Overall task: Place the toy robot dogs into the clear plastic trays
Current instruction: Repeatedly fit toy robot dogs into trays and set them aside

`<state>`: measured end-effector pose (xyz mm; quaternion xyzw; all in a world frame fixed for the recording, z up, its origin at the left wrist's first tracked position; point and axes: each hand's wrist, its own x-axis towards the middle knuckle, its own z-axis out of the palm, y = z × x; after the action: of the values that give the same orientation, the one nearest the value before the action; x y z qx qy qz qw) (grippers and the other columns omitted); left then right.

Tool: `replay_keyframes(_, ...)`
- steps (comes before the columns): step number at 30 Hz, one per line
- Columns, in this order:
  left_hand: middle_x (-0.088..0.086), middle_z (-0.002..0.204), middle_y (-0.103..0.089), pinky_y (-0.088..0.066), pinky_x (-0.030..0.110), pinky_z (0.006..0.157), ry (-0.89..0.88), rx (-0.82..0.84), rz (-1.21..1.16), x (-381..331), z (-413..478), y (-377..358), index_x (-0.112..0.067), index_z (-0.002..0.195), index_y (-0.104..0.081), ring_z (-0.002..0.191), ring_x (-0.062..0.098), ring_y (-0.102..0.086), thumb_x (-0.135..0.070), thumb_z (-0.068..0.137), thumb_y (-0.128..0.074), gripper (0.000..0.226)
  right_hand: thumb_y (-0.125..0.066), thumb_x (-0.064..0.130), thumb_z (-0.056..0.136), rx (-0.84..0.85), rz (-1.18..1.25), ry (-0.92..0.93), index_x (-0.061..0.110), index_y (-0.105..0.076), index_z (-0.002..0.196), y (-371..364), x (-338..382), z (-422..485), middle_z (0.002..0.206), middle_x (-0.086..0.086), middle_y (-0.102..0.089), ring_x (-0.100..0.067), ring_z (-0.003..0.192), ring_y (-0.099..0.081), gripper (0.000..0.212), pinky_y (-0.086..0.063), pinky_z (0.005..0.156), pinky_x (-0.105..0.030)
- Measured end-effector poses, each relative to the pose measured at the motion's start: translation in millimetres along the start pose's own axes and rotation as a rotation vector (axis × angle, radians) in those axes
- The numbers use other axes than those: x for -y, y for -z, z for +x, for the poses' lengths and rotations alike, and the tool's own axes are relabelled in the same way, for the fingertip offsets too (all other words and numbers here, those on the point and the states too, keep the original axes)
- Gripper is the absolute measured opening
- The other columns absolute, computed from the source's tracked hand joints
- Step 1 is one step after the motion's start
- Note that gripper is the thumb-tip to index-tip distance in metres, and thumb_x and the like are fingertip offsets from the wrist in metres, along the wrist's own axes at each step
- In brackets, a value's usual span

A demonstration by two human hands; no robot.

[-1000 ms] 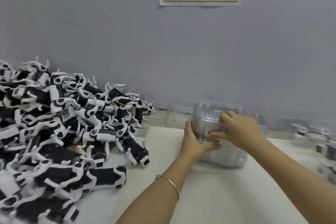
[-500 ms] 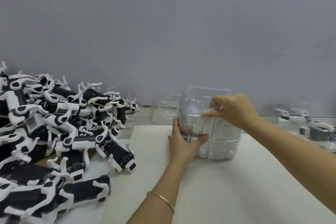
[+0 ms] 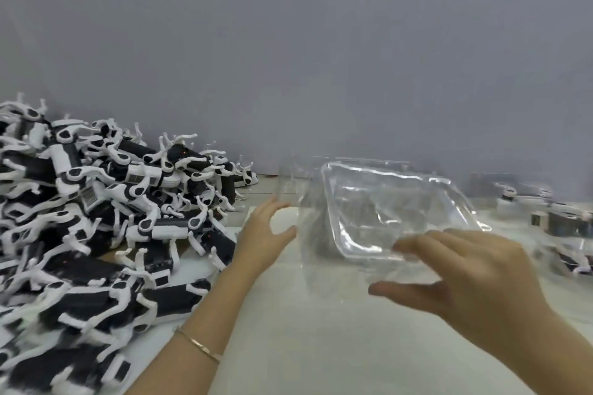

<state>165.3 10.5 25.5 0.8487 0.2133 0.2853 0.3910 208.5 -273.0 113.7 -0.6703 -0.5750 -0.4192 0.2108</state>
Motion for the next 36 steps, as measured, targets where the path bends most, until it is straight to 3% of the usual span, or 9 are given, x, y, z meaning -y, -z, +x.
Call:
replay_keyframes(7, -0.004, 0.147, -0.039, -0.023, 0.042, 0.109, -0.062, 0.299, 1.227, 7, -13, 50, -0.032, 0.137, -0.046, 0.136, 0.021, -0.034, -0.045, 0.079, -0.065, 0.062, -0.039, 0.069, 0.084, 0.218, -0.046, 0.065, 0.021, -0.071, 0.063, -70, 25, -76, 0.048, 0.009, -0.054, -0.015, 0.038, -0.050, 0.061, -0.039, 0.035, -0.021)
replay_keyframes(10, -0.002, 0.133, -0.048, -0.038, 0.038, 0.094, 0.078, 0.481, 1.339, 16, -20, 59, -0.029, 0.134, -0.044, 0.120, 0.022, -0.051, -0.046, 0.083, -0.059, 0.056, -0.041, 0.069, 0.080, 0.267, -0.050, 0.042, 0.022, -0.076, 0.072, -74, 31, -86, 0.054, 0.010, -0.060, -0.014, 0.043, -0.055, 0.059, -0.042, 0.039, -0.021)
replay_keyframes(13, -0.005, 0.126, -0.052, -0.045, 0.029, 0.077, 0.019, 0.460, 1.315, 12, -23, 68, -0.029, 0.130, -0.046, 0.110, 0.019, -0.058, -0.045, 0.087, -0.056, 0.047, -0.048, 0.065, 0.082, 0.222, 0.005, -0.049, 0.017, -0.078, 0.096, -64, 32, -84, 0.078, 0.008, -0.072, -0.016, 0.060, -0.065, 0.058, -0.050, 0.050, -0.027)
replay_keyframes(16, -0.013, 0.125, -0.056, -0.043, 0.030, 0.079, -0.012, 0.301, 1.059, -4, -26, 73, -0.035, 0.127, -0.050, 0.111, 0.014, -0.057, -0.052, 0.083, -0.062, 0.049, -0.050, 0.056, 0.087, 0.173, 0.106, -0.277, 0.016, -0.074, 0.109, -47, 25, -77, 0.098, 0.007, -0.072, -0.014, 0.083, -0.066, 0.052, -0.049, 0.071, -0.029)
replay_keyframes(20, -0.024, 0.098, -0.066, -0.046, 0.024, 0.072, 0.014, 0.020, 0.139, -46, -40, 75, -0.045, 0.103, -0.062, 0.084, -0.007, -0.061, -0.053, 0.064, -0.084, 0.045, -0.055, 0.052, 0.084, 0.108, 0.464, -0.706, 0.042, -0.062, 0.111, -30, 21, -61, 0.104, 0.023, -0.065, 0.002, 0.098, -0.057, 0.030, -0.040, 0.079, -0.010)
replay_keyframes(26, 0.006, 0.088, -0.073, -0.059, 0.036, 0.068, 0.009, 0.129, -0.860, -98, -67, 44, -0.015, 0.091, -0.072, 0.086, 0.021, -0.071, -0.065, 0.059, -0.081, 0.059, -0.070, 0.034, 0.083, -0.063, 0.676, -0.735, 0.046, -0.052, 0.117, -27, 27, -23, 0.114, 0.027, -0.059, 0.001, 0.110, -0.055, 0.040, -0.046, 0.087, -0.015)
replay_keyframes(30, 0.011, 0.099, -0.073, -0.058, 0.034, 0.071, 0.118, 0.248, -1.080, -107, -76, 26, -0.018, 0.091, -0.078, 0.097, 0.027, -0.070, -0.068, 0.069, -0.069, 0.055, -0.070, 0.039, 0.076, 0.005, 0.730, -0.730, 0.050, -0.052, 0.120, -15, 22, -10, 0.121, 0.027, -0.057, 0.002, 0.120, -0.050, 0.049, -0.040, 0.096, -0.017)
replay_keyframes(33, 0.014, 0.100, -0.073, -0.058, 0.031, 0.069, 0.125, 0.249, -1.001, -111, -77, 19, -0.018, 0.088, -0.079, 0.094, 0.028, -0.071, -0.064, 0.075, -0.059, 0.052, -0.069, 0.056, 0.066, 0.231, 0.829, -0.764, 0.052, -0.062, 0.108, -4, 11, -9, 0.108, 0.027, -0.066, 0.002, 0.104, -0.060, 0.043, -0.046, 0.082, -0.019)
replay_keyframes(36, 0.015, 0.097, -0.073, -0.059, 0.032, 0.074, 0.142, 0.281, -0.874, -114, -80, 9, -0.011, 0.087, -0.078, 0.092, 0.027, -0.071, -0.068, 0.062, -0.074, 0.063, -0.069, 0.058, 0.066, 0.398, 0.717, -0.760, 0.053, -0.060, 0.108, -6, 9, -13, 0.101, 0.033, -0.062, 0.007, 0.090, -0.061, 0.044, -0.045, 0.067, -0.014)
